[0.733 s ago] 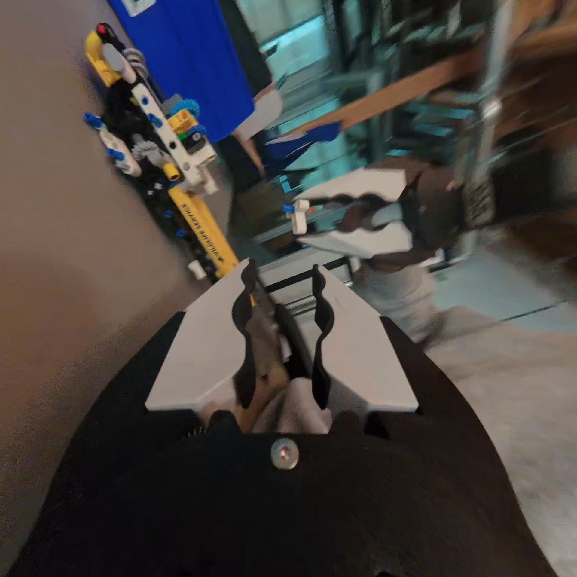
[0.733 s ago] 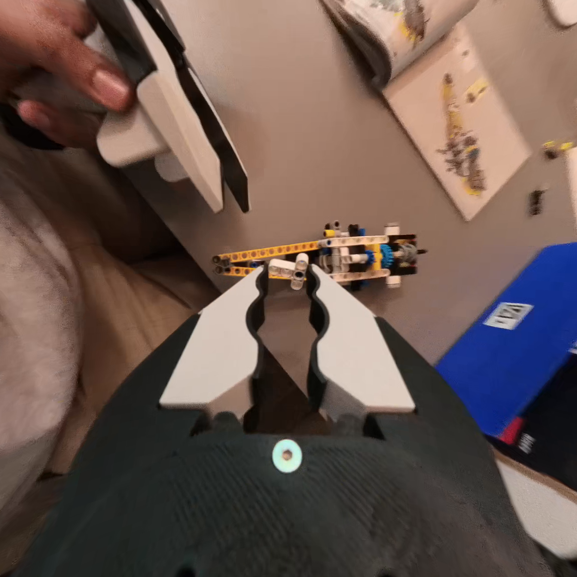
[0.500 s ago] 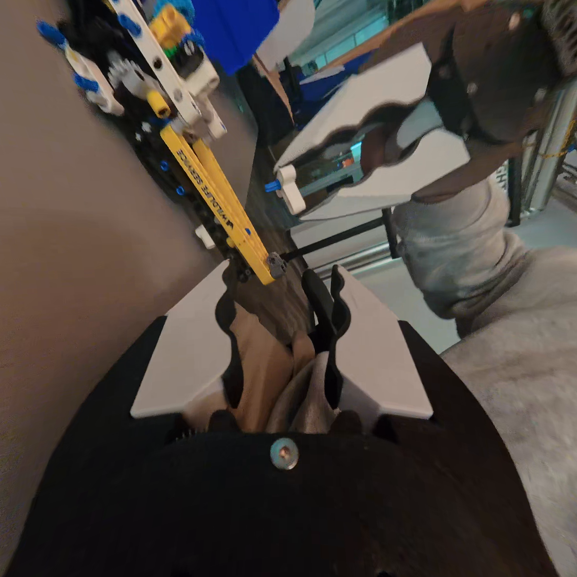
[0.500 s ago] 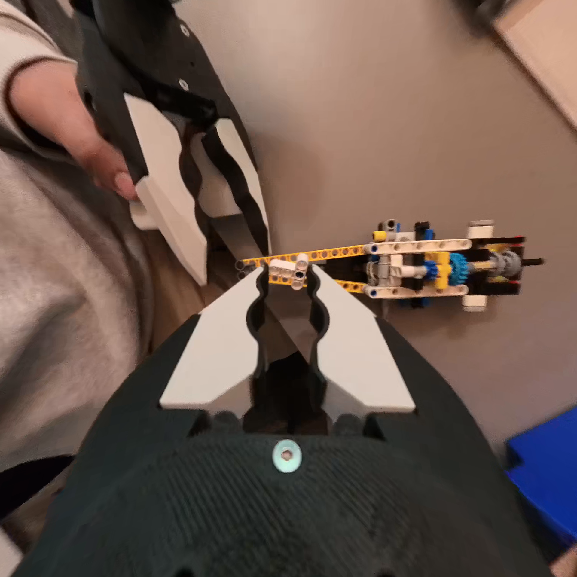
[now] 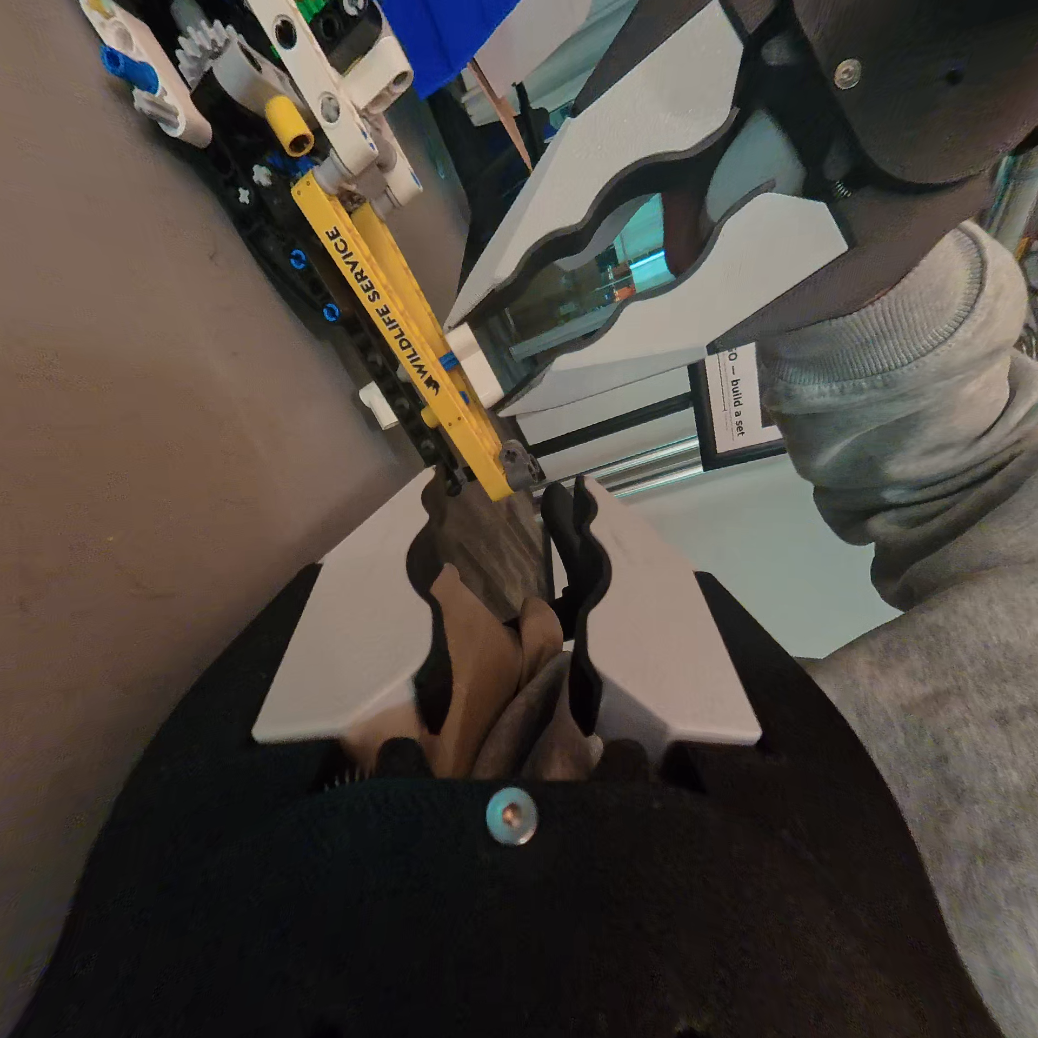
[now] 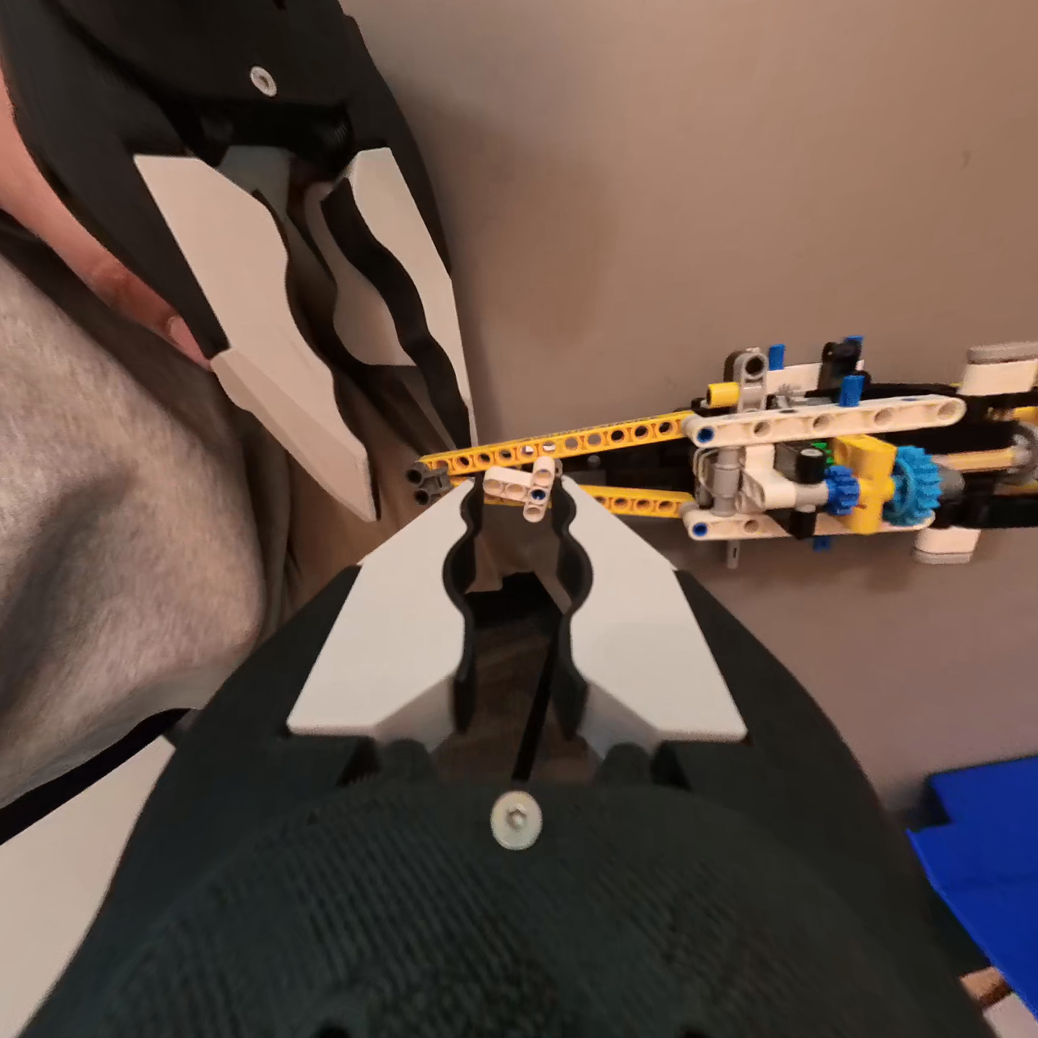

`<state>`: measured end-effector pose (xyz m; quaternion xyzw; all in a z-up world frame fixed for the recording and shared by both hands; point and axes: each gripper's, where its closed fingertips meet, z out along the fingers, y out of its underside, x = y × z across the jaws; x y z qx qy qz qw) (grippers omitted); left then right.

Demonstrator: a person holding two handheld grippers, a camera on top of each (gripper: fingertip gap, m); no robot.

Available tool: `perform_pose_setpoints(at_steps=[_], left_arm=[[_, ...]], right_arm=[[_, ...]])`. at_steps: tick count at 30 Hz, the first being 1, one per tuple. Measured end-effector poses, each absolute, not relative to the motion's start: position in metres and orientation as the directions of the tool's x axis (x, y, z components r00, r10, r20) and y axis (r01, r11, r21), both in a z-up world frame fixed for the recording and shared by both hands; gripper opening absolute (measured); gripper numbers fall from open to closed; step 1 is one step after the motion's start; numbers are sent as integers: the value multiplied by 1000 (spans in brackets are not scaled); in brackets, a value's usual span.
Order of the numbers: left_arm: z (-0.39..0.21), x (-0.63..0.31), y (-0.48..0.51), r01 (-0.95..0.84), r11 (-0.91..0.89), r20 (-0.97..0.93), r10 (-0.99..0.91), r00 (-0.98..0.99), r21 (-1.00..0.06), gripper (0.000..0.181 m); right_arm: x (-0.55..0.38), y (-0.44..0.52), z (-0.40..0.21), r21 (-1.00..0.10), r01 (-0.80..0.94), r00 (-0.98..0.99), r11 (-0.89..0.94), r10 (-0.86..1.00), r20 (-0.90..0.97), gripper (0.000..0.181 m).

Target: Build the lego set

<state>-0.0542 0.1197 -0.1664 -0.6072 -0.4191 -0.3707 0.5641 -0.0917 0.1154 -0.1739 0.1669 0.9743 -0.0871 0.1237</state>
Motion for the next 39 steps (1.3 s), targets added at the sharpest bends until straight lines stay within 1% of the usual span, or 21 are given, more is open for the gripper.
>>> perform_pose_setpoints(at_steps=[1, 6, 9, 16, 20, 24, 29, 35, 39], left_arm=[[-167, -54, 120, 931, -17, 926, 91, 365, -365, 43], [-168, -53, 119, 938, -18, 935, 80, 346, -346, 42], [-169, -53, 120, 936, -23, 932, 91, 352, -351, 42], [-171, -55, 120, 936, -28, 930, 100, 353, -352, 38], [-172, -55, 121, 937, -30, 932, 100, 349, -348, 36], [-172, -55, 121, 938, -31, 933, 96, 347, -345, 36], [-172, -59, 118, 944, -17, 940, 86, 329, -329, 36], [-174, -60, 118, 940, -29, 934, 105, 341, -339, 35], [-174, -65, 115, 937, -17, 930, 119, 348, -349, 34]], right_arm=[[-92, 115, -175, -117, 341, -916, 933, 302, -265, 23], [-94, 115, -176, -70, 318, -925, 946, 293, -242, 23], [-94, 118, -177, -39, 296, -933, 955, 280, -227, 23], [-93, 120, -179, -21, 274, -937, 961, 262, -229, 23], [-91, 127, -187, 9, 226, -952, 974, 223, -210, 23], [-91, 127, -188, -19, 168, -971, 986, 162, -174, 23], [-90, 129, -189, -60, 10, -995, 998, 5, -98, 23], [-89, 131, -189, -119, -100, -989, 988, -112, -98, 23], [-88, 133, -190, -130, -181, -976, 975, -194, -95, 23]])
